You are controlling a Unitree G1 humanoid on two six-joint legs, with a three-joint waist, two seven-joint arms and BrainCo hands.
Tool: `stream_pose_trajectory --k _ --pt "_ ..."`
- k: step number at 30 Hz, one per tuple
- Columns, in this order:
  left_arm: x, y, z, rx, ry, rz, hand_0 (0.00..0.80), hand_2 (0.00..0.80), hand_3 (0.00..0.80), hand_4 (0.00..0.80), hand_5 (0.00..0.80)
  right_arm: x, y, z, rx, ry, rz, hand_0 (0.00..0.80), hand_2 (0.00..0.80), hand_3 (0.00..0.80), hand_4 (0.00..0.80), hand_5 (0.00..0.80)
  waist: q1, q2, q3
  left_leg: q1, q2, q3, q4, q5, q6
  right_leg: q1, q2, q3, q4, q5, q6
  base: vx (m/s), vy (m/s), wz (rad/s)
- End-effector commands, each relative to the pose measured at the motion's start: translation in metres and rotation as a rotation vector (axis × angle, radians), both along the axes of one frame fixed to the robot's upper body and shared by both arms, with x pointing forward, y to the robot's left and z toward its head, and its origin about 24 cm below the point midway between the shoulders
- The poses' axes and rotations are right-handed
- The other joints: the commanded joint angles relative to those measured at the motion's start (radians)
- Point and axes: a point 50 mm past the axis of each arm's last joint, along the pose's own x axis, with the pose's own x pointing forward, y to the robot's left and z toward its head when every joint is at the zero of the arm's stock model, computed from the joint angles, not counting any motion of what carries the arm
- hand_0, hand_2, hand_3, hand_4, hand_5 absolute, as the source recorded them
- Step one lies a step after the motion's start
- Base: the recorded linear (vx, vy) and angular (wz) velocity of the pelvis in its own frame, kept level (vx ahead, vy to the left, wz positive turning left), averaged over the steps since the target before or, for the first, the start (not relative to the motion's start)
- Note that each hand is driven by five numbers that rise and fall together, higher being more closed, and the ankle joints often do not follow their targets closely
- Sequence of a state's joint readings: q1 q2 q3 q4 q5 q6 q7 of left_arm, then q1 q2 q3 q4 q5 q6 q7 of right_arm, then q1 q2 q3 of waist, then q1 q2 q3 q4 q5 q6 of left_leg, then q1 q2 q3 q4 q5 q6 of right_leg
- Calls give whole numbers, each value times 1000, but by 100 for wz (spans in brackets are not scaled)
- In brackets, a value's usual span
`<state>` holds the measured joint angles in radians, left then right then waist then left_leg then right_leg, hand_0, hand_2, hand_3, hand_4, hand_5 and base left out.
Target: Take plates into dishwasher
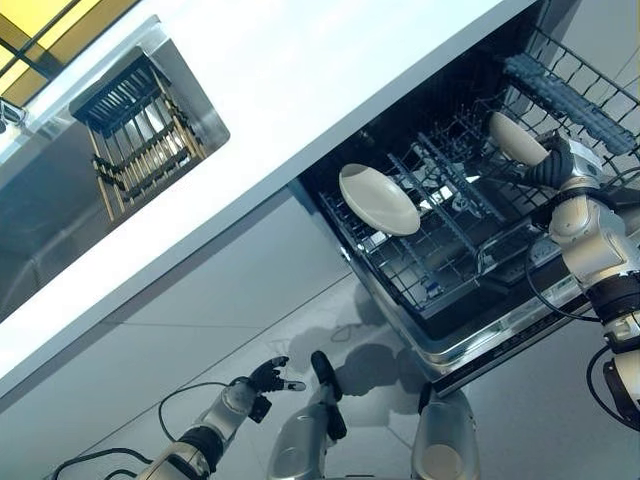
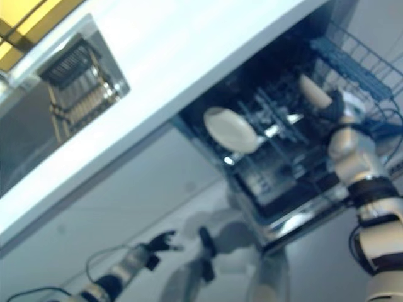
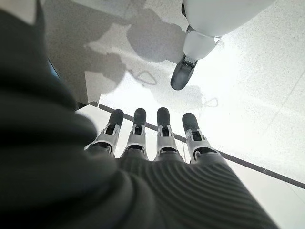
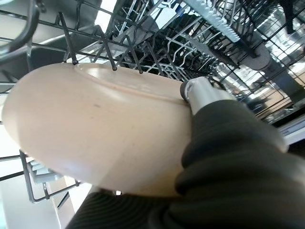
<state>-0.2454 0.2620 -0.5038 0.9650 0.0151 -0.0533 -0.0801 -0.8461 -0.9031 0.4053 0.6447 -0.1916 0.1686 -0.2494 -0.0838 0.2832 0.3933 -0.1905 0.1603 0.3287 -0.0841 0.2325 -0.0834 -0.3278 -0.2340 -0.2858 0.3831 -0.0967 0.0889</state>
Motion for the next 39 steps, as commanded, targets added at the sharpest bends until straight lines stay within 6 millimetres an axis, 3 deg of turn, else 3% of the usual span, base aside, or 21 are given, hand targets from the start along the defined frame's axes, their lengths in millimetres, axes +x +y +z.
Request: stream_pose_trajectory --k 1,27,39 --pt "22 19 17 55 -68 -1 0 0 0 0 0 8 -3 13 88 -21 -59 800 800 800 800 800 7 -86 43 100 10 35 -3 -96 -82 69 -2 -3 -197 67 19 0 0 0" --pt "8 35 12 59 -46 38 0 0 0 0 0 -12 -49 18 60 55 -235 800 800 800 800 800 29 -113 40 111 27 69 -3 -96 -85 86 -16 -41 -210 84 27 1 0 0" --pt "5 41 13 67 -44 40 0 0 0 0 0 -24 -71 18 66 81 -289 800 800 800 800 800 36 -121 45 105 22 58 -3 -96 -79 88 -12 -41 -200 79 28 -2 -1 2"
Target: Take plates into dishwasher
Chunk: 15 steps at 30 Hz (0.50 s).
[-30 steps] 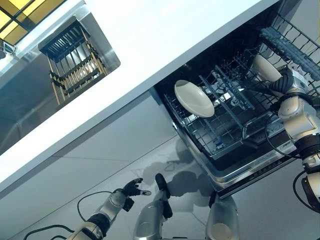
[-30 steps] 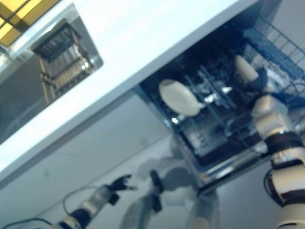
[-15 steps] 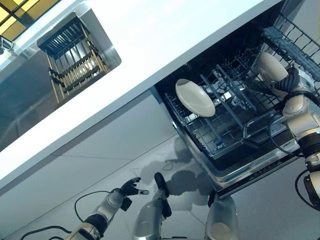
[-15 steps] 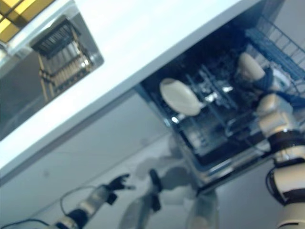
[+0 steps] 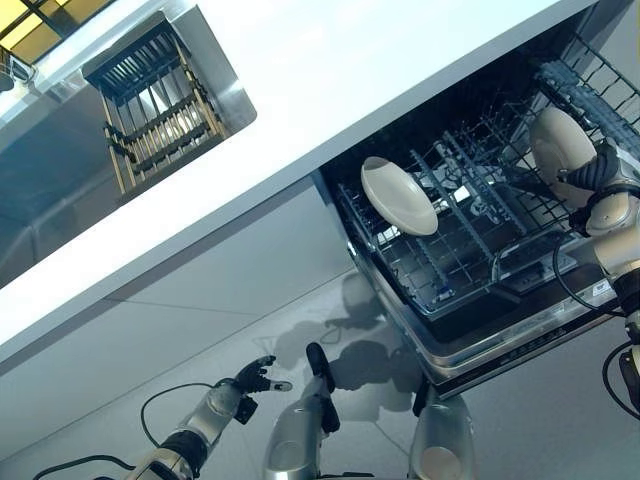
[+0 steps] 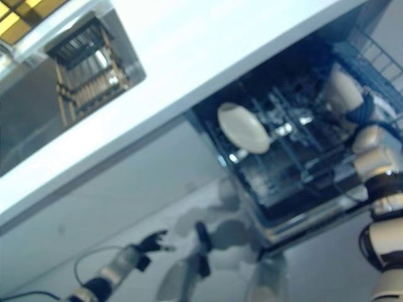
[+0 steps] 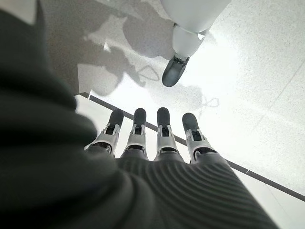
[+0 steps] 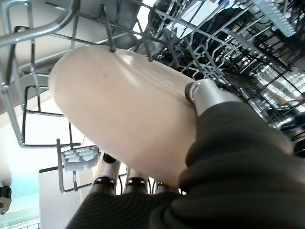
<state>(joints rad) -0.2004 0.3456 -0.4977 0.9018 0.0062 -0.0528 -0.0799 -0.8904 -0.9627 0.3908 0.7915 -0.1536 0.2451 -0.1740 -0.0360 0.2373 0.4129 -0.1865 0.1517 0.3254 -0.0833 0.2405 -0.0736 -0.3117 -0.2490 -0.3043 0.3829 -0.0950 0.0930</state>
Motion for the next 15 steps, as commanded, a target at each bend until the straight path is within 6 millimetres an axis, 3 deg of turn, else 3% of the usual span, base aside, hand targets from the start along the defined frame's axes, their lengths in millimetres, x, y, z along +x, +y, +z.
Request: stream_pose_trajectory --k 1,15 --pt "11 15 10 22 -30 22 0 0 0 0 0 -13 -25 15 -9 -11 -93 800 800 800 800 800 -12 -76 26 101 32 62 -3 -104 -89 72 2 -23 -199 77 24 -11 -13 4" --pt "10 15 9 17 -27 25 0 0 0 0 0 -10 -21 24 -22 -43 -73 800 800 800 800 800 -9 -79 27 97 30 62 -3 -101 -89 75 9 -25 -207 78 23 -1 -1 0"
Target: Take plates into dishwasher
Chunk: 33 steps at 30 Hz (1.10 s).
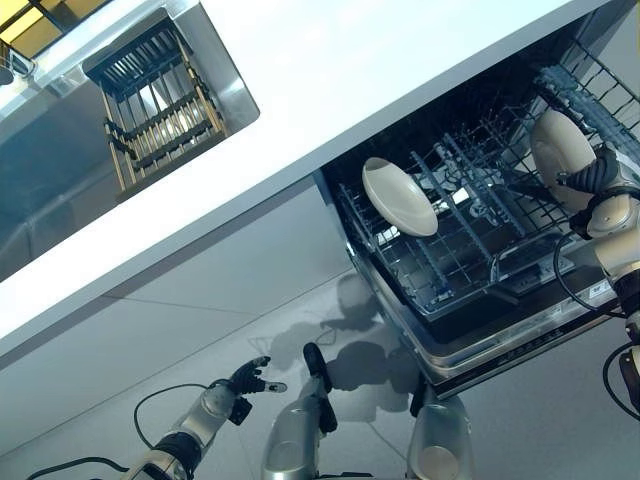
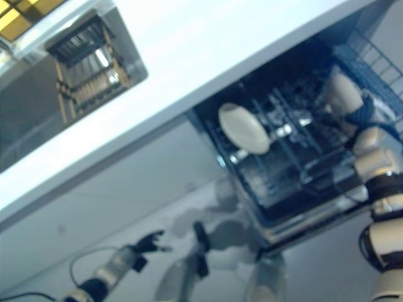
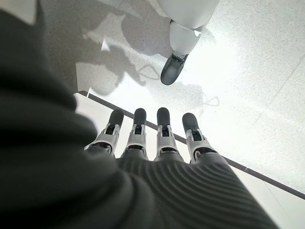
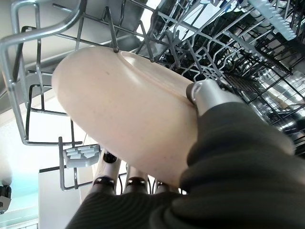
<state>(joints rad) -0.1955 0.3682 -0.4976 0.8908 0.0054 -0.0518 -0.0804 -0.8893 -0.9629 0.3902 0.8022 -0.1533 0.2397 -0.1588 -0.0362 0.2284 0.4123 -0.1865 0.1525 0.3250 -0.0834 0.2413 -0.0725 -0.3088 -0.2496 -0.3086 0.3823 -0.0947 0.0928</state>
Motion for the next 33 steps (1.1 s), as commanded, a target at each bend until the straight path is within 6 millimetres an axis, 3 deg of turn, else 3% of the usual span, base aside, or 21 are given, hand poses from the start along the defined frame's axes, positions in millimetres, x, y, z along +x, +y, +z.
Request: stream_pose_trajectory --k 1,2,3,6,24,33 --pt "10 8 8 1 -24 22 0 0 0 0 0 -10 -19 26 -36 -58 -74 800 800 800 800 800 -8 -70 27 96 29 62 -3 -102 -90 73 10 -21 -209 79 23 0 0 0" --pt "10 8 8 1 -24 22 0 0 0 0 0 -10 -19 26 -36 -58 -74 800 800 800 800 800 -8 -70 27 96 29 62 -3 -102 -90 73 10 -21 -209 79 23 0 0 0" --pt "10 8 7 3 -25 20 0 0 0 0 0 -9 -18 27 -37 -60 -68 725 725 725 725 725 -8 -71 28 95 30 63 -3 -102 -90 73 10 -21 -211 81 24 0 0 0" --pt "11 8 8 3 -28 20 0 0 0 0 0 -8 -17 27 -49 -59 -59 800 800 800 800 800 -8 -73 29 94 30 63 -3 -102 -89 74 10 -21 -212 82 25 0 0 0" --pt "10 13 9 18 -29 16 0 0 0 0 0 -2 0 33 -67 -97 24 800 800 800 800 800 -5 -91 32 96 31 65 -2 -106 -86 82 16 -23 -220 88 29 0 0 0" --pt "15 15 12 29 -33 22 0 0 0 0 0 1 -1 25 18 39 55 800 800 800 800 800 2 -100 36 89 31 65 -2 -107 -85 82 20 -24 -238 100 31 0 0 0"
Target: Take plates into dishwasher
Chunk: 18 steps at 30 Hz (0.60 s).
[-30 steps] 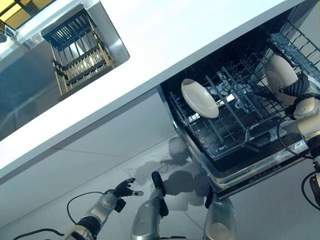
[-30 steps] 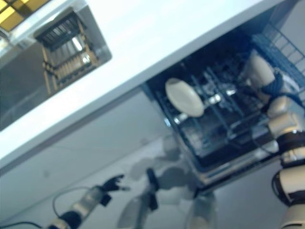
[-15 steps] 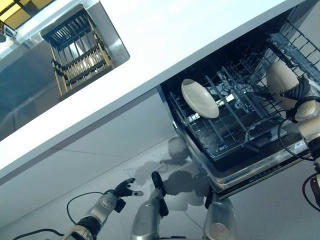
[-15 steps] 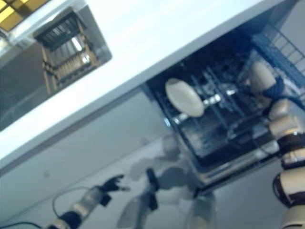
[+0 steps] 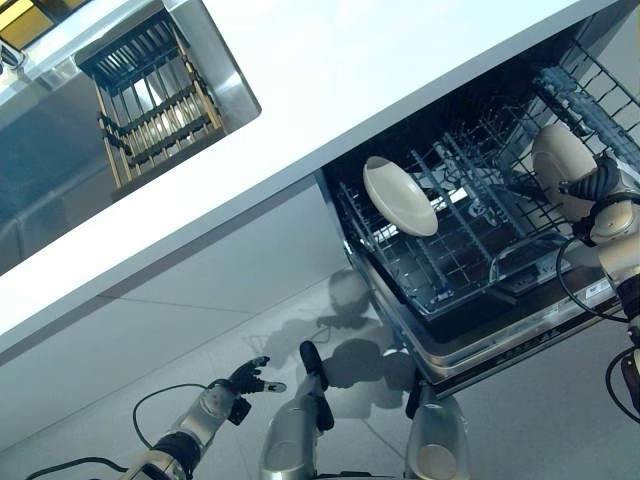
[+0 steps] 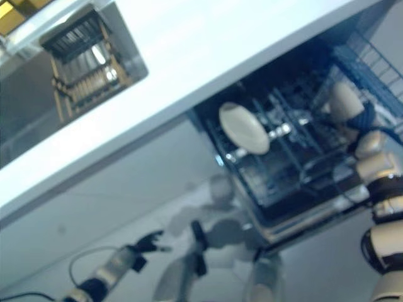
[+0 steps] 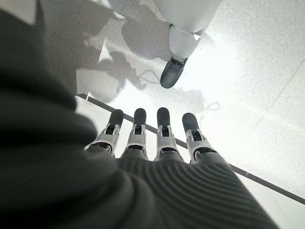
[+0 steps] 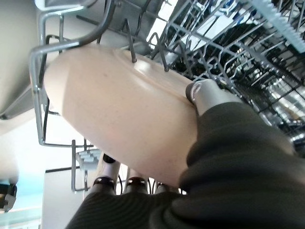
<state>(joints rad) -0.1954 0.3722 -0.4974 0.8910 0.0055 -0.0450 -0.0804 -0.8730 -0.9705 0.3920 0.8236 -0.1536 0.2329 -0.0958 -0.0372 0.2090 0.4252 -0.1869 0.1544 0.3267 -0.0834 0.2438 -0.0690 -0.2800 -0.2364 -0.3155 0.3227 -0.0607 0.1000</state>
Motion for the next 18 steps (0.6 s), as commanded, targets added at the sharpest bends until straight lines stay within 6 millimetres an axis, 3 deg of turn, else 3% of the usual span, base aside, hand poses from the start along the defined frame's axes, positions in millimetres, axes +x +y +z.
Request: stream_pose_trajectory --k 1,18 --pt "16 13 12 22 -40 18 0 0 0 0 0 4 4 33 5 -20 50 800 800 800 800 800 4 -80 25 88 29 62 -2 -109 -89 52 6 -18 -177 66 24 0 0 0" --pt "20 13 16 14 -58 12 0 0 0 0 0 1 -10 38 26 13 -21 800 800 800 800 800 16 -39 45 52 31 39 -3 -90 -96 -2 -9 -23 -97 16 8 -8 -14 0"
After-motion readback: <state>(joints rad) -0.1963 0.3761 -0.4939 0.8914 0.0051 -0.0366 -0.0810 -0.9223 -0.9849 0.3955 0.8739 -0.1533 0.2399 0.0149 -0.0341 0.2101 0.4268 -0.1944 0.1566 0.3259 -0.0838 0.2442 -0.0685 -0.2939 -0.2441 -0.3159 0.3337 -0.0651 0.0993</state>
